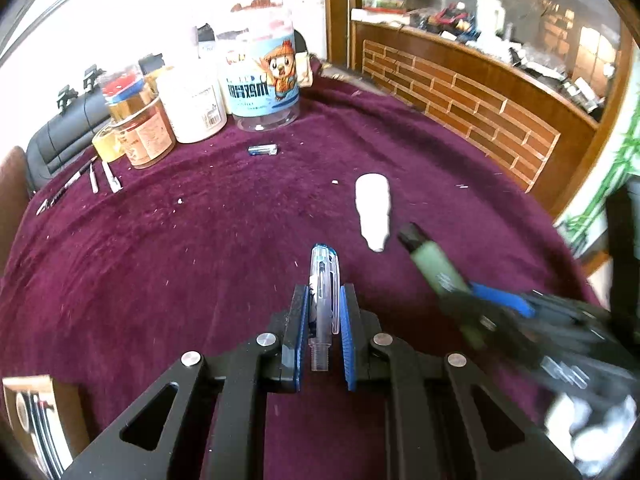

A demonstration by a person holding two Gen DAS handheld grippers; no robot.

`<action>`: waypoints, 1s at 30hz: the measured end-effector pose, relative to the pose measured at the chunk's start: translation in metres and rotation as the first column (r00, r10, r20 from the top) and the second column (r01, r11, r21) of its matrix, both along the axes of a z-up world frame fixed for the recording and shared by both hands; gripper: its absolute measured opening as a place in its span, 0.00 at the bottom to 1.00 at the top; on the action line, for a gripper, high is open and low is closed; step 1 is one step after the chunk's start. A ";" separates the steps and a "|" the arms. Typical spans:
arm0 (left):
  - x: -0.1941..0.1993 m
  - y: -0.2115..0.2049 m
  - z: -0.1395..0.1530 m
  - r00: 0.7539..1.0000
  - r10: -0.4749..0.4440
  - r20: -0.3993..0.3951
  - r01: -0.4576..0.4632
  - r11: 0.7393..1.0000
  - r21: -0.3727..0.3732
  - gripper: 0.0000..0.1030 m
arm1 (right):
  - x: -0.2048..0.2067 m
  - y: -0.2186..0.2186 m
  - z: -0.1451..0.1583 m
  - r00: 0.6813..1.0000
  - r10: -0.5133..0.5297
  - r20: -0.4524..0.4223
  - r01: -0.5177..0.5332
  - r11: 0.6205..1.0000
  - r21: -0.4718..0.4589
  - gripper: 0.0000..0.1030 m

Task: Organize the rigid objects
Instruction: 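Carry the clear pen over the box with left while right lifts the tubes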

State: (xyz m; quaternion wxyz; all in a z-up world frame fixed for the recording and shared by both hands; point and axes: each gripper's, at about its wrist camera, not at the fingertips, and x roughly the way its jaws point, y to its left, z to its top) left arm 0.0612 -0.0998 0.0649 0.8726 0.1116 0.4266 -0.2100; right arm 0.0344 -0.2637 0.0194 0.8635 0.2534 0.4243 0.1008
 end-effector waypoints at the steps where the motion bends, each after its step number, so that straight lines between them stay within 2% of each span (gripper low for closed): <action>1: -0.012 0.007 0.008 1.000 -0.006 0.007 0.006 1.000 -0.021 0.12 | 0.000 0.001 0.000 1.000 0.001 0.002 -0.001 1.000 -0.006 0.27; 7: -0.067 0.049 0.034 1.000 0.002 0.016 0.000 0.992 -0.128 0.12 | 0.000 0.003 0.001 1.000 0.001 0.012 0.000 1.000 -0.027 0.27; 12: -0.111 0.095 0.046 1.000 0.025 -0.010 -0.027 0.969 -0.245 0.12 | -0.001 0.006 0.002 1.000 -0.004 0.020 0.005 0.998 -0.058 0.26; 15: -0.136 0.131 0.050 0.998 0.066 -0.019 -0.069 0.950 -0.303 0.12 | 0.000 0.012 0.005 1.000 -0.002 0.023 0.004 0.994 -0.105 0.27; 19: -0.161 0.176 0.055 0.989 0.146 -0.015 -0.143 0.928 -0.344 0.12 | -0.004 0.022 0.012 0.999 -0.010 0.032 0.016 0.980 -0.200 0.26; 21: -0.171 0.197 0.057 0.983 0.185 -0.016 -0.178 0.914 -0.365 0.12 | -0.008 0.026 0.014 1.000 -0.003 0.029 0.009 0.976 -0.218 0.26; 25: -0.187 0.251 0.057 0.957 0.290 -0.018 -0.271 0.869 -0.414 0.12 | -0.029 0.033 0.021 0.999 0.036 0.005 -0.035 0.991 -0.132 0.26; 28: -0.193 0.289 0.050 0.925 0.376 -0.050 -0.357 0.818 -0.451 0.12 | -0.047 0.046 0.033 0.997 0.074 0.011 -0.073 0.994 -0.085 0.26; 30: -0.196 0.315 0.042 0.899 0.432 -0.080 -0.415 0.775 -0.476 0.12 | -0.056 0.059 0.041 0.994 0.107 0.022 -0.105 0.992 -0.075 0.27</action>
